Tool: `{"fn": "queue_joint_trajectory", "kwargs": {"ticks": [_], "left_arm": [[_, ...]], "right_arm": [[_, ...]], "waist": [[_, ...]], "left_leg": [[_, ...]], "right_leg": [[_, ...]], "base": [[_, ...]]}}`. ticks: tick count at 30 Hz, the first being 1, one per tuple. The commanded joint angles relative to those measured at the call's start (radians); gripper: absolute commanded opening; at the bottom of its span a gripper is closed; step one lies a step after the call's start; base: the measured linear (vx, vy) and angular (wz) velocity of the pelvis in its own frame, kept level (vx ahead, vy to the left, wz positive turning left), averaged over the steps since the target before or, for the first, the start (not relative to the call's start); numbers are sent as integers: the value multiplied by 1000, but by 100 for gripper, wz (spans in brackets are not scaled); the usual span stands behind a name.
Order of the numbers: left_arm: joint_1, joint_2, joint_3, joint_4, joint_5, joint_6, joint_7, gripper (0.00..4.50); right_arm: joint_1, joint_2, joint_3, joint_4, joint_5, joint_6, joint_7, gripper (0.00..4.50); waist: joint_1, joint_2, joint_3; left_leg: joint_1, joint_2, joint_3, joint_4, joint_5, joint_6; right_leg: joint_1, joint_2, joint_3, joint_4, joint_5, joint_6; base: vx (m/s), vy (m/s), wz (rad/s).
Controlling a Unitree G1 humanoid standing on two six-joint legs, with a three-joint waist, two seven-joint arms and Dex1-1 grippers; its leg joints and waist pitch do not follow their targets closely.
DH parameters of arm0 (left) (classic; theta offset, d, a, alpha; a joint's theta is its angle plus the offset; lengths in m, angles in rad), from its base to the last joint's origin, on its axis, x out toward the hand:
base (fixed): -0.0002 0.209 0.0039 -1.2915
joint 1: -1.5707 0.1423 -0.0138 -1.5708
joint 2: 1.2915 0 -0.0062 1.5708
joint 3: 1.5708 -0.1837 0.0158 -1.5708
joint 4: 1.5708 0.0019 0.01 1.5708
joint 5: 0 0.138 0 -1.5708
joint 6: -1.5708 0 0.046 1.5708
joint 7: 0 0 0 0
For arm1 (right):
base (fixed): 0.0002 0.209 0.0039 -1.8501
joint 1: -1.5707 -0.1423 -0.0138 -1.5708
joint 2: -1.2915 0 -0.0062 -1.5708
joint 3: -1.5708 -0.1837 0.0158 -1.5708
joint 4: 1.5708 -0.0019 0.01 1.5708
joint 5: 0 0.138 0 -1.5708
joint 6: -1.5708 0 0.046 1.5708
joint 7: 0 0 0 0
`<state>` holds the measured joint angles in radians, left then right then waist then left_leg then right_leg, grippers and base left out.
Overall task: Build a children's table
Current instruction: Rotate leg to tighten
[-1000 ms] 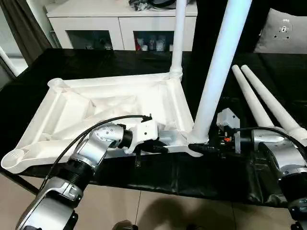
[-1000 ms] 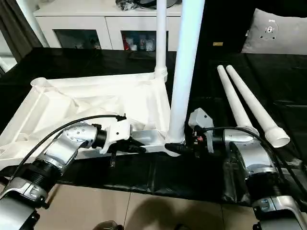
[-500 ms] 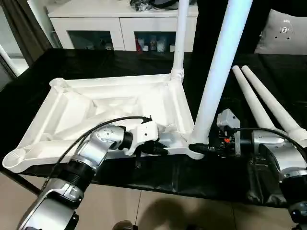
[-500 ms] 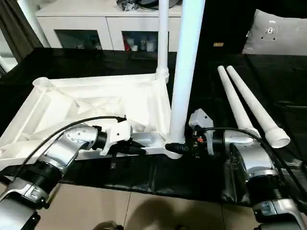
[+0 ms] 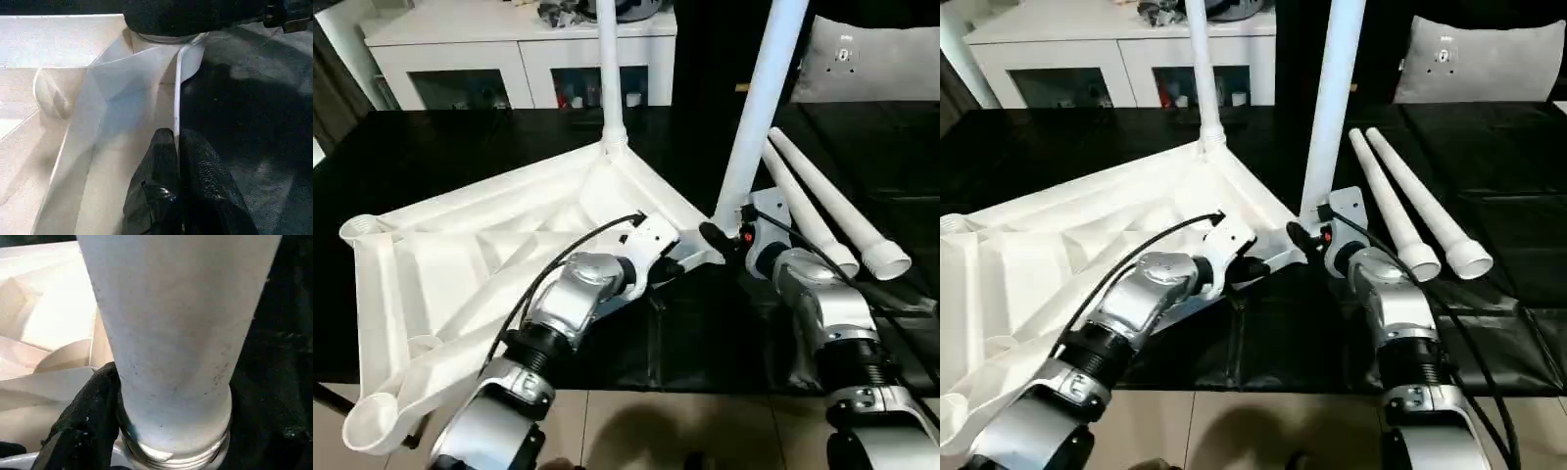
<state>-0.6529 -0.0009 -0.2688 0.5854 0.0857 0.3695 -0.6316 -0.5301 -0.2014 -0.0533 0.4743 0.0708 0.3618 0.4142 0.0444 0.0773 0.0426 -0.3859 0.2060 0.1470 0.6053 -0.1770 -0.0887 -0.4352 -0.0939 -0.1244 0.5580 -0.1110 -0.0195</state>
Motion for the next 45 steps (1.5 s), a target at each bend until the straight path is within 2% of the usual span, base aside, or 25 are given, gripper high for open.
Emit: {"fn": "queue_joint_trajectory", "kwargs": {"ticks": [1,4,8,9,10,13,15,19,24,26,29,32,36,40,43,45], "left_arm": [[-55,-19,46,-76,-1,-46,91,0],[-48,4,46,-85,3,-39,94,0],[-45,36,40,-69,8,-68,92,0],[-43,44,40,-67,11,-79,83,0],[-41,51,39,-65,14,-87,75,0],[-34,84,36,-59,15,-109,35,0],[-33,96,34,-54,16,-113,27,0],[-18,145,8,-44,-6,-163,-63,0],[-3,184,-22,-52,-16,-216,-170,0],[0,207,-35,-48,-19,-242,-230,0],[5,249,-57,-49,-26,-298,-326,0],[8,264,-67,-50,-28,-321,-361,0],[15,314,-100,-52,-28,-377,-466,0],[21,329,-112,-59,-34,-396,-515,0],[34,343,-127,-75,-41,-403,-560,0],[37,347,-130,-77,-41,-407,-569,0]], "right_arm": [[15,72,54,-26,44,21,48,307],[15,68,38,-24,66,21,53,351],[24,41,54,-35,64,-26,102,388],[27,32,50,-40,61,-30,113,388],[29,25,47,-42,59,-31,120,406],[43,-27,38,-53,62,-49,189,433],[50,-49,38,-57,68,-60,223,447],[74,-165,24,-73,108,-100,390,447],[84,-237,31,-72,109,-122,488,447],[87,-273,41,-70,113,-137,547,447],[87,-318,60,-64,122,-153,630,447],[87,-331,68,-64,123,-161,659,447],[95,-373,114,-72,109,-221,772,447],[99,-388,133,-78,112,-233,830,447],[100,-396,156,-70,105,-259,863,447],[99,-397,161,-67,105,-260,875,447]], "waist": [[5,-30,-72],[9,-27,-72],[6,-23,-72],[3,-24,-72],[1,-24,-73],[-2,-23,-72],[2,-23,-71],[9,-25,-70],[13,-26,-66],[18,-30,-66],[30,-27,-67],[38,-25,-67],[50,-22,-69],[54,-24,-68],[55,-32,-65],[55,-30,-64]], "left_leg": [[-2,-12,16,-59,-176,132],[-4,-10,15,-61,-158,141],[-5,-8,14,-63,-156,143],[-5,-7,15,-62,-155,146],[-8,-7,13,-63,-148,149],[-3,-5,15,-62,-148,155],[-2,-4,15,-62,-156,159],[-1,-2,15,-62,-171,166],[1,-3,16,-62,-189,154],[2,-1,17,-63,-189,154],[4,5,15,-64,-192,156],[7,7,15,-64,-200,148],[8,11,15,-66,-206,138],[5,11,16,-66,-206,140],[5,11,17,-68,-213,133],[7,11,17,-68,-214,132]], "right_leg": [[78,-31,17,-85,-448,-70],[82,-32,19,-78,-416,-85],[83,-33,21,-75,-388,-95],[84,-32,21,-74,-374,-100],[87,-32,22,-69,-357,-107],[84,-32,25,-69,-346,-122],[84,-34,25,-69,-349,-127],[85,-34,26,-68,-347,-133],[82,-34,24,-74,-406,-121],[81,-35,25,-74,-406,-121],[79,-35,28,-68,-384,-135],[77,-36,29,-66,-387,-138],[77,-38,32,-60,-362,-151],[79,-39,34,-56,-348,-160],[79,-42,34,-60,-395,-147],[77,-40,34,-62,-406,-143]], "base": [[0,0,0],[0,0,0],[0,0,0],[0,0,0],[0,0,0],[0,0,0],[0,0,0],[0,0,0],[0,0,0],[0,0,0],[0,0,0],[0,0,0],[0,0,0],[0,0,0],[0,0,0],[0,0,0]]}}
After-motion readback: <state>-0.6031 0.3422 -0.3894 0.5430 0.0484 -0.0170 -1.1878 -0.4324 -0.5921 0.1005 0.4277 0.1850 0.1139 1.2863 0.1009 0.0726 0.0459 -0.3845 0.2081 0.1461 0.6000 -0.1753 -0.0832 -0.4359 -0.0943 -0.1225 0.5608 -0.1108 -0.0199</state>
